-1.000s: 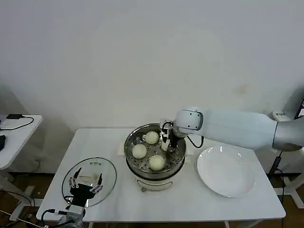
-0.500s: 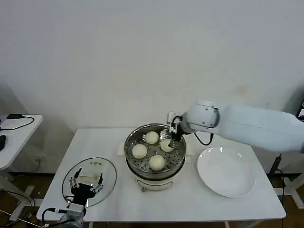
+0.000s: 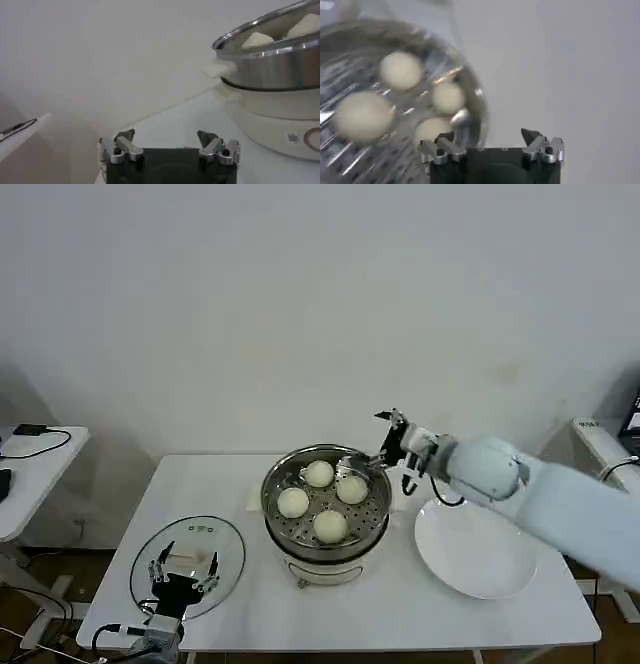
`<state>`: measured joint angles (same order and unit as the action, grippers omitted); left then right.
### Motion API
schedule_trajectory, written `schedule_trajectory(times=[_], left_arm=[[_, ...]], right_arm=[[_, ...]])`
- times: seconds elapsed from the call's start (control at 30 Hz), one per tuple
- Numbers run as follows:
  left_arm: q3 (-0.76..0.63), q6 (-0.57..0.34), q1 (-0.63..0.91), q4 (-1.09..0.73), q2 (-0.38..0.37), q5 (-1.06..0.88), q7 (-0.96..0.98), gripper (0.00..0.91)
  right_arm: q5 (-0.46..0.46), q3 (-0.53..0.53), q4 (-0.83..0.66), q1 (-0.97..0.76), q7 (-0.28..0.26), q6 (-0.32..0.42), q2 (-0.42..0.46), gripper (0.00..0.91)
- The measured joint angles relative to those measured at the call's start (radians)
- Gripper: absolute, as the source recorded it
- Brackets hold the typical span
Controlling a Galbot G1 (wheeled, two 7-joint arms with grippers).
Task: Take steamed baozi put them in steamer then cover it.
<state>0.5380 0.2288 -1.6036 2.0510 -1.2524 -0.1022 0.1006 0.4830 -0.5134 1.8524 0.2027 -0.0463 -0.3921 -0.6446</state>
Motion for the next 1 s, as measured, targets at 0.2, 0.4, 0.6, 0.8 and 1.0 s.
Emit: schedule_trajectory(times=[0.2, 0.4, 0.6, 0.8, 1.0], left_arm=[[-0.002, 0.005, 0.004, -0.009, 0.004, 0.001, 0.017, 0.907], [0.0, -0.001, 0.02, -0.03, 0.021, -0.035, 0.036, 0.907], [0.013, -0.021, 0.043, -0.062, 0.053, -0.154, 0.054, 0.907], [0.036, -0.063, 0.034, -0.103, 0.083, -0.364, 0.062, 0.907], [0.03, -0.101, 0.018, -0.148, 0.108, -0.562, 0.057, 0.907]], right_arm=[[-0.128, 0.4, 0.039, 0.398, -0.001, 0.137, -0.124, 0.907], [-0.195, 0.801, 0.07, 0.739, -0.058, 0.248, -0.3, 0.907], [-0.222, 1.189, 0.088, 1.004, -0.13, 0.319, -0.454, 0.907], [-0.245, 1.474, 0.094, 1.189, -0.169, 0.371, -0.558, 0.907], [-0.253, 1.605, 0.093, 1.307, -0.185, 0.407, -0.635, 0.907]])
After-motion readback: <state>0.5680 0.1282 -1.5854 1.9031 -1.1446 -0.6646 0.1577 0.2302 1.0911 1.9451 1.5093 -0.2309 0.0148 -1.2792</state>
